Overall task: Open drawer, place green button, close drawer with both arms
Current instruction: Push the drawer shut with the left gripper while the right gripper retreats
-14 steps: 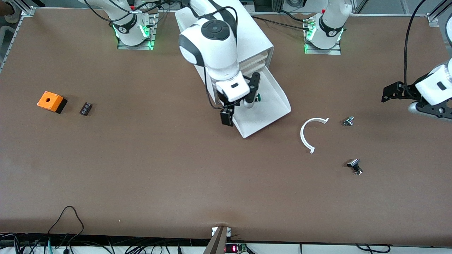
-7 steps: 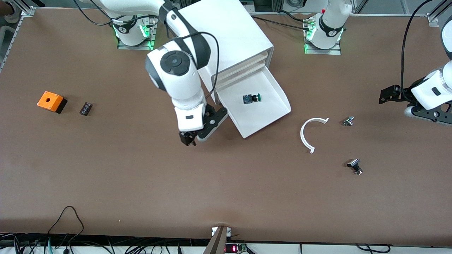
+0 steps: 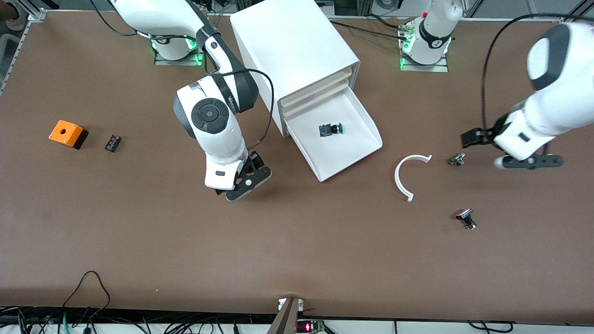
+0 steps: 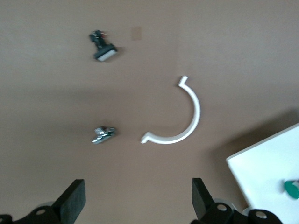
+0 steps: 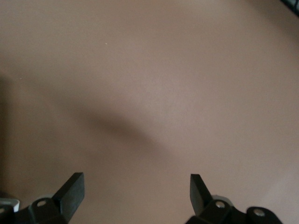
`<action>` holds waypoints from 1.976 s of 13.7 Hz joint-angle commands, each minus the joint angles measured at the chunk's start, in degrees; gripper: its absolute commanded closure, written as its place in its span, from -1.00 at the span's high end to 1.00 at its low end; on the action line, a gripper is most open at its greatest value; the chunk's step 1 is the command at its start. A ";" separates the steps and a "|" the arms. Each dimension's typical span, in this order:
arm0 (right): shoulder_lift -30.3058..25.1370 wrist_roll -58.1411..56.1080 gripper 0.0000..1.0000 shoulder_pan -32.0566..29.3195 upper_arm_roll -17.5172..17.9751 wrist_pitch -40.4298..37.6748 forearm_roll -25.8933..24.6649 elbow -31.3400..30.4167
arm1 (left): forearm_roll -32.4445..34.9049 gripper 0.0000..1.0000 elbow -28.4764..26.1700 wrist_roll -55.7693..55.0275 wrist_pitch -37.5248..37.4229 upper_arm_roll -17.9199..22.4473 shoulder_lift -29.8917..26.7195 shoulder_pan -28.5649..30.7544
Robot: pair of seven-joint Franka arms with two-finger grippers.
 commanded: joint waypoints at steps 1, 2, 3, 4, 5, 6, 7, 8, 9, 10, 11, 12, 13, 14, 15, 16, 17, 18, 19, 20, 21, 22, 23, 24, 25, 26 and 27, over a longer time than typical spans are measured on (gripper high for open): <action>-1.33 6.34 1.00 -0.43 -2.39 -1.27 0.73 -2.23 | -3.13 1.00 -7.18 -7.96 8.83 0.41 0.62 -2.75; -2.47 6.43 1.00 -0.44 -3.44 -1.97 0.73 -2.33 | -3.31 1.00 -7.90 -11.21 11.65 0.41 2.54 -4.33; -3.52 6.52 1.00 -0.44 -5.20 -2.50 0.73 -2.24 | -3.31 1.00 -7.90 -14.20 14.29 0.41 4.74 -6.09; -4.32 6.61 1.00 -0.52 -7.56 -2.51 0.73 -2.07 | -3.31 1.00 -7.90 -17.10 17.10 0.41 6.67 -8.02; -4.76 6.61 1.00 -0.52 -10.28 -2.42 0.73 -2.06 | -3.40 1.00 -7.90 -20.09 19.56 0.41 8.61 -9.26; -5.55 6.61 1.00 -0.52 -11.96 -2.51 0.73 -2.06 | -4.19 1.00 -7.99 -22.64 21.85 0.41 10.54 -10.66; -6.34 6.61 1.00 -1.57 -12.68 -2.42 0.82 -2.06 | -6.11 1.00 -7.99 -24.41 23.35 0.41 12.30 -11.98; -7.39 6.52 1.00 -3.58 -12.51 -2.51 1.00 -2.15 | -8.13 1.00 -8.08 -26.16 25.02 0.49 13.71 -12.95; -8.62 6.26 1.00 -6.04 -11.99 -2.51 2.22 -2.41 | -9.19 1.00 -8.43 -27.49 26.69 0.41 14.86 -13.57; -9.59 6.00 1.00 -9.19 -10.50 -2.59 5.01 -2.42 | -10.86 1.00 -8.87 -28.54 28.62 0.41 16.09 -14.53; -10.99 5.82 1.00 -12.62 -8.66 -2.59 8.17 -2.42 | -12.87 1.00 -9.22 -29.69 30.56 0.41 17.32 -15.76; -12.40 5.82 1.00 -15.70 -6.73 -3.38 10.29 -2.68 | -14.20 1.00 -9.22 -30.31 32.40 0.41 18.81 -16.82; -14.24 5.82 1.00 -18.86 -5.14 -5.39 10.75 -3.72 | -14.47 1.00 -9.22 -31.01 34.42 0.49 20.13 -18.05; -16.78 5.82 1.00 -21.59 -3.21 -6.19 10.75 -5.39 | -14.56 1.00 -9.14 -31.62 36.36 0.50 21.19 -18.84; -19.33 5.82 1.00 -24.23 -1.28 -6.20 10.75 -7.84 | -14.56 1.00 -9.13 -31.63 37.59 0.41 22.07 -19.37; -21.88 5.65 1.00 -26.34 0.13 -6.37 10.58 -10.65 | -14.48 1.00 -9.13 -31.63 38.04 0.41 22.68 -20.07; -23.56 4.34 1.00 -27.84 0.41 -6.37 10.58 -12.68 | -14.56 1.00 -9.13 -31.54 38.13 0.41 23.04 -20.95; -24.62 2.15 1.00 -28.38 0.41 -6.46 10.49 -13.31 | -14.56 1.00 -9.22 -31.63 37.96 0.41 23.13 -21.66; -24.71 1.17 1.00 -28.38 0.06 -6.90 9.71 -12.36 | -14.83 1.00 -9.22 -31.72 37.52 0.41 23.04 -22.36; -24.71 1.16 1.00 -28.12 -0.03 -7.77 8.83 -11.22 | -15.44 1.00 -9.57 -31.98 37.17 0.23 22.87 -22.98; -24.63 1.16 1.00 -28.03 0.23 -8.13 6.91 -10.68 | -15.62 1.00 -9.66 -31.98 37.08 -0.03 22.69 -22.98; -24.71 0.90 1.00 -28.03 0.24 -8.57 5.93 -10.68 | -15.71 1.00 -9.66 -31.98 36.03 -0.73 22.60 -22.90; -24.80 0.81 1.00 -28.12 0.06 -9.88 5.83 -10.68 | -15.71 1.00 -9.66 -31.90 34.98 -1.60 22.17 -22.89; -24.89 0.81 1.00 -28.21 -0.20 -10.85 5.83 -10.50 | -15.71 1.00 -9.66 -31.98 33.84 -2.66 21.99 -22.89; -24.89 0.64 1.00 -28.30 -0.46 -10.86 5.74 -10.50 | -15.79 1.00 -9.66 -32.07 32.61 -3.80 21.81 -22.89; -24.89 0.63 1.00 -28.30 -1.25 -10.86 5.74 -10.50 | -15.79 1.00 -9.66 -32.42 31.55 -4.68 21.55 -22.89; -24.89 0.46 1.00 -28.30 -1.43 -11.03 5.74 -10.68 | -15.79 1.00 -9.66 -33.20 31.28 -5.47 21.37 -22.89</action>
